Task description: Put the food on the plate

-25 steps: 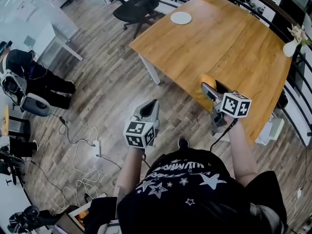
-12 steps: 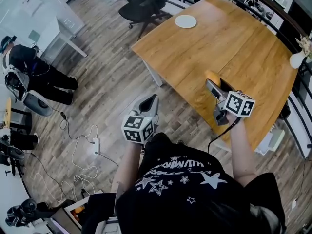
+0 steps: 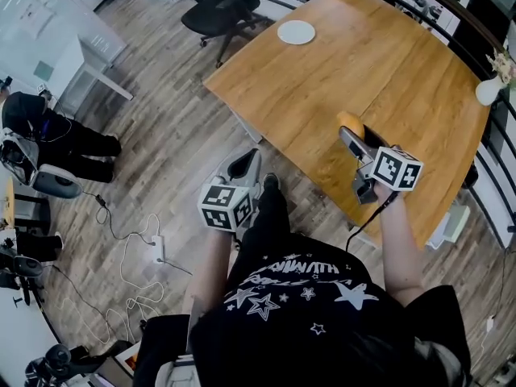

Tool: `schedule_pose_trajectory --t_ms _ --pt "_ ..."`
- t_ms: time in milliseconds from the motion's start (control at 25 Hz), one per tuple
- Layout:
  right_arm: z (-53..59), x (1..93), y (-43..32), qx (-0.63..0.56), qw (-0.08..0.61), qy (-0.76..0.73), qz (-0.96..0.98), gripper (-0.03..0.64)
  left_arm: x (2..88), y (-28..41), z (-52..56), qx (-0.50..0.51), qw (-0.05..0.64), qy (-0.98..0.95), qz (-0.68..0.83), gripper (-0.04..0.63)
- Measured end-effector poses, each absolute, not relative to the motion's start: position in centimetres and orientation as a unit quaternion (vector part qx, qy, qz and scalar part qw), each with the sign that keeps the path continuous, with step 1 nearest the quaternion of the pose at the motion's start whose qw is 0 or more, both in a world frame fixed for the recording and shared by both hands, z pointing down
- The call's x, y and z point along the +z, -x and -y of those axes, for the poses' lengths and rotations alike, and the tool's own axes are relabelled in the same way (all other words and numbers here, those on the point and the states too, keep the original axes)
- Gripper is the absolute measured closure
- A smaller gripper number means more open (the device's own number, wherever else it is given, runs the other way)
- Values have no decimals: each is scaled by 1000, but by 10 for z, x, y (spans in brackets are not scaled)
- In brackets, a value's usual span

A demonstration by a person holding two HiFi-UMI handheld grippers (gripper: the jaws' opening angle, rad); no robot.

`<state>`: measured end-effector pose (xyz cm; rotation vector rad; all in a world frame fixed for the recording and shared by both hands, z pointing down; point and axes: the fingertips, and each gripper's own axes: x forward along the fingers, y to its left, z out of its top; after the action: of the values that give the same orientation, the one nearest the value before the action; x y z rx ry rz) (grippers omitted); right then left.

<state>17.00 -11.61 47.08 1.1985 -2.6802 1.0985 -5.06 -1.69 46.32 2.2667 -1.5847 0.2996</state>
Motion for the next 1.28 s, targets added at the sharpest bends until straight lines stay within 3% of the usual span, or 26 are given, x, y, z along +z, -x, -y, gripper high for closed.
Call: schedule_pose_trajectory --t_ms 1280 --pt "331 440 -116 323 24 -467 823 285 448 120 264 108 192 -849 480 594"
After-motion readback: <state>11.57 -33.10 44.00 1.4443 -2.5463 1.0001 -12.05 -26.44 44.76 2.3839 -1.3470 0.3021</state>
